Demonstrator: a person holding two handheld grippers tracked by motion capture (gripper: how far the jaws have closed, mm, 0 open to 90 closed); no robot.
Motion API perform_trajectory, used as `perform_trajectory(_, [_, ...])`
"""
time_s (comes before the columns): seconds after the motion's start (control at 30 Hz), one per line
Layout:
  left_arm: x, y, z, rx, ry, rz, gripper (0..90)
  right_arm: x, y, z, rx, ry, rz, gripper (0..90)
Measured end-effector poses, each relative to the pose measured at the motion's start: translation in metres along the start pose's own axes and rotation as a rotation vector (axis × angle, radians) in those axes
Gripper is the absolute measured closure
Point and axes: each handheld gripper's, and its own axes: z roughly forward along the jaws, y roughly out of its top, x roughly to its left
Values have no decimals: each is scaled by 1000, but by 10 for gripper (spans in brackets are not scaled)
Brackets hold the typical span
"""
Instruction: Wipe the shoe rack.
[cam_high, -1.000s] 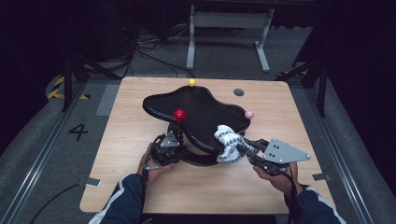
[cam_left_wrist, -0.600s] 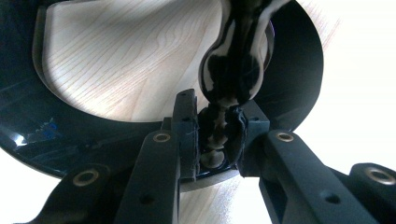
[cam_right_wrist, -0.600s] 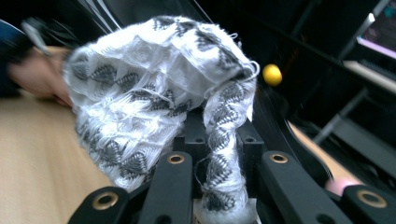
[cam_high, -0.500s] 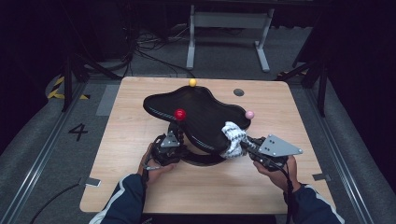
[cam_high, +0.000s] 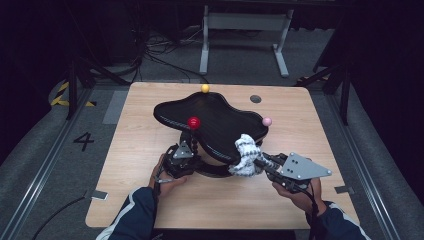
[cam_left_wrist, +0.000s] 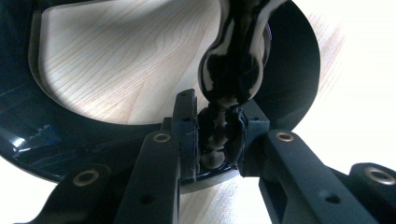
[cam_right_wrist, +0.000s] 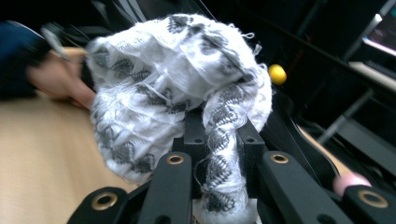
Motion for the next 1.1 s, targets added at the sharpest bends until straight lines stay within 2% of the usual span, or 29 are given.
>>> perform_trajectory(0.1, [0,0,1,-5,-5,3,744,14,15,-5,-45,41,-29,790])
perform_trajectory(0.13, [-1,0,2,-6,-6,-11,744,19,18,-6,-55,53,-40,790])
perform_trajectory(0.17, [-1,1,2,-10,-7,-1,744,25,22,-5,-56,68,-64,789])
perform_trajectory(0.23, [-1,1,2,-5,-7,7,744,28,24,-4,-53,78,-72,790])
perform_trajectory(0.27, [0,1,2,-5,-9,7,744,33,22,2,-30,94,-85,792])
perform_trajectory(0.33, [-1,1,3,-13,-9,1,744,33,21,3,-24,97,-83,794])
perform_trajectory(0.37, [0,1,3,-8,-9,7,744,30,18,5,-26,111,-65,795])
perform_trajectory(0.43, [0,2,3,-8,-15,10,744,28,14,6,-7,102,-72,796])
perform_trajectory(0.6, [-2,2,4,-10,-31,0,744,23,-11,24,110,74,-70,796])
perform_trajectory(0.7, [-3,2,4,-4,-39,3,744,12,-27,35,158,55,-26,796])
perform_trajectory(0.73, [-3,3,5,-10,-44,24,744,8,-32,38,171,47,-12,796])
perform_trajectory(0.8, [-5,3,6,-10,-49,13,744,0,-44,44,212,27,-1,797])
perform_trajectory(0.87, [-6,3,6,-8,-52,20,744,-7,-60,52,258,32,45,798])
perform_trajectory(0.9, [-7,3,6,-5,-51,10,744,-10,-68,56,296,31,48,798])
perform_trajectory(0.97, [-8,4,6,0,-52,19,744,-14,-85,65,373,27,59,798])
perform_trajectory(1.03, [-9,4,7,-7,-53,15,744,-17,-100,72,429,41,91,798])
perform_trajectory(1.1, [-9,4,7,-9,-50,16,744,-18,-108,76,461,66,121,796])
